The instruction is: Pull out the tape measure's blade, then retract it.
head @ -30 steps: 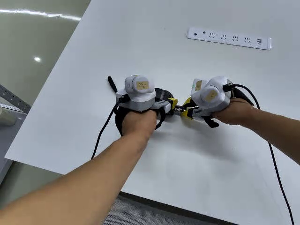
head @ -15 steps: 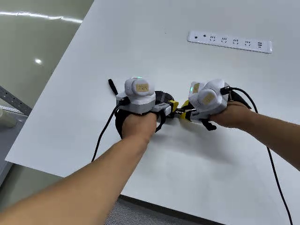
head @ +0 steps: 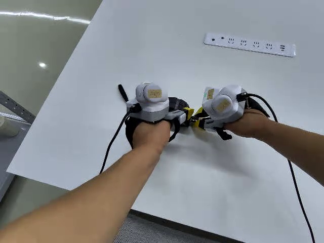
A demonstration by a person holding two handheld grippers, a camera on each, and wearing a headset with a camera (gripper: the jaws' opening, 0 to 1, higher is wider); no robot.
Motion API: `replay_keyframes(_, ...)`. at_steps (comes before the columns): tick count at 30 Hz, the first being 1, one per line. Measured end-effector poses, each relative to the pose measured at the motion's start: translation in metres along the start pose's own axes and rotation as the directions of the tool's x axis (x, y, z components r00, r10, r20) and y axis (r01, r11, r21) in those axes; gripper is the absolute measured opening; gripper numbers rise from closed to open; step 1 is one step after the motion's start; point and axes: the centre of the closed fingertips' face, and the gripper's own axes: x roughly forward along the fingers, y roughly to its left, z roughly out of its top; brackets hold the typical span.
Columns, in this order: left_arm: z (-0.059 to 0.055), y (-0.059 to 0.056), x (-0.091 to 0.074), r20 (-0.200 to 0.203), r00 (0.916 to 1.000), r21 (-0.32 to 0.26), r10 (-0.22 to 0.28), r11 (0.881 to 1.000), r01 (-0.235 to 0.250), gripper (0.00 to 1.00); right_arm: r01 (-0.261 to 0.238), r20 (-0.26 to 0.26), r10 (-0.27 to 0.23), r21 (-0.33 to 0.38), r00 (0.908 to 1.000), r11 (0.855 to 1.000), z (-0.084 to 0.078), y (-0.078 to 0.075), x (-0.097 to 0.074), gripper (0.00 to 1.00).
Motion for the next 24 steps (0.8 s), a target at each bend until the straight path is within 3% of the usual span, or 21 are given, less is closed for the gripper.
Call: replay_keyframes(24,0.0003,-0.0028,-0.0031,0.002,1.0,-0.005,0.003,1.0,-0.003,0.54,0.006,-0.012,-0.006,0.012,0.9999,1.0,0.004,0.0004,0.0014,0.11)
